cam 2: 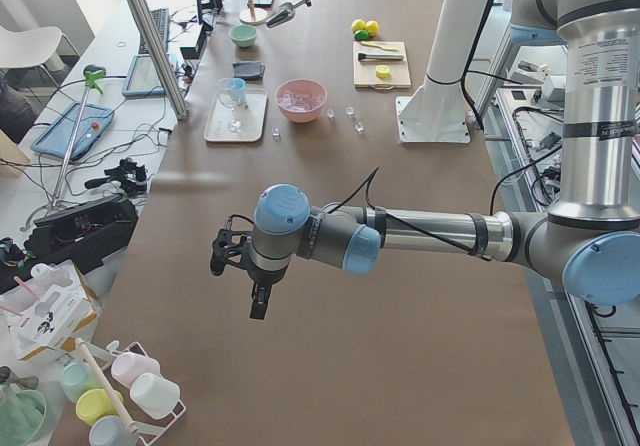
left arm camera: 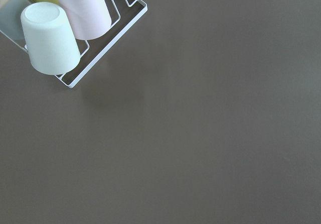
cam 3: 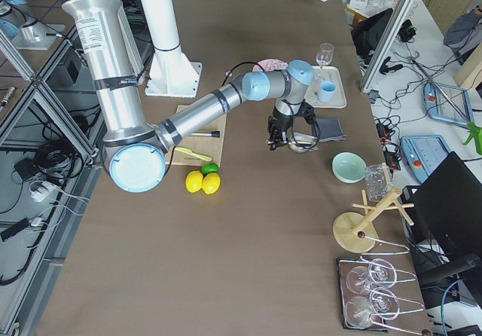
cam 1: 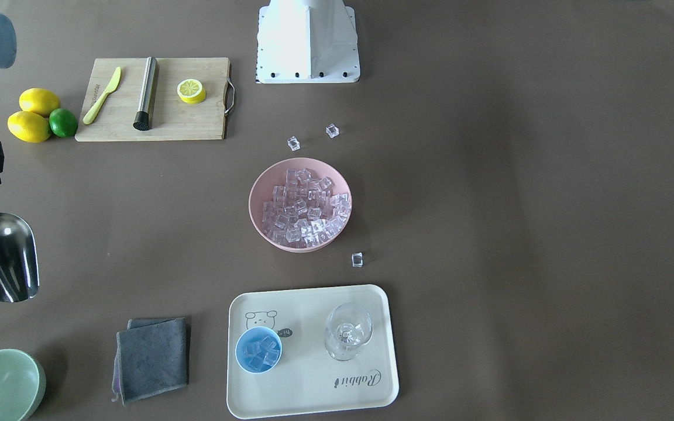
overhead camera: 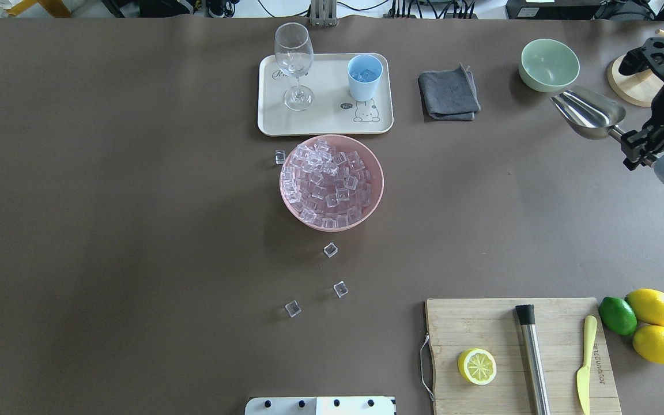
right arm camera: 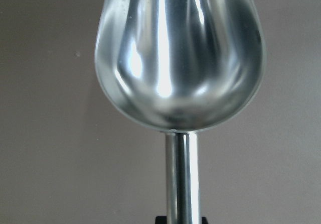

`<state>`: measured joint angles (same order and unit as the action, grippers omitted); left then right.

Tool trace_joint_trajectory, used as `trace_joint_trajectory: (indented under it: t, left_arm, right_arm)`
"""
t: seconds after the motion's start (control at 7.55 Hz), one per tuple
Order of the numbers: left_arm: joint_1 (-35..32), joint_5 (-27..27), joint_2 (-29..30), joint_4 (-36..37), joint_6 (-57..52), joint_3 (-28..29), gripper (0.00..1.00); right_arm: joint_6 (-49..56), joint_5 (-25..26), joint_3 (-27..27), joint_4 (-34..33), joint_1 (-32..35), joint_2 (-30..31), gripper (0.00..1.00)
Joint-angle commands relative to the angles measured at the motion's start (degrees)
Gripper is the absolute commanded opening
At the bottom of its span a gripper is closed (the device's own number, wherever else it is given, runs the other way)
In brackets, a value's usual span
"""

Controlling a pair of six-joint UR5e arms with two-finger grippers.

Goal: Put ice in cup with scoop
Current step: 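Carry the empty scoop back and set it down near the table edge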

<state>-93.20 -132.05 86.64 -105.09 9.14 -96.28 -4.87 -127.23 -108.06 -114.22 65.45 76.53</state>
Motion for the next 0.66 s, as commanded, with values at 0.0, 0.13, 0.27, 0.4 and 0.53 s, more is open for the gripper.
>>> trace_joint_trajectory:
  t: [0.0, 0.13, 0.27, 0.4, 0.53]
  left_arm:
    - [0.21, -0.05, 0.29, -0.03, 0.00, -0.05, 1.00]
    - [0.21, -0.05, 0.38, 0.06, 0.00, -0.14, 1.00]
    - [0.21, -0.05, 0.38, 0.06, 0.00, -0.23, 1.00]
    - [0.82, -0.05, 0.38, -0.03, 0.00, -0.32, 1.00]
    - [0.83, -0.05, 0.46, -0.03, 0.00, -0.40, 1.00]
  right_arm:
    - [-7.86, -0.74, -0.30, 11.35, 1.17, 10.62, 0.00]
    - [-9.88, -1.70, -0.13, 13.04, 2.48, 13.18, 0.00]
    - [-10.42, -2.84, 0.48, 14.36, 3.89, 16.60, 0.00]
    - [-10.60, -3.81, 3.62, 21.08, 5.03, 19.50, 0.00]
    - [-10.60, -4.52, 7.65, 25.93, 5.48, 20.23, 0.00]
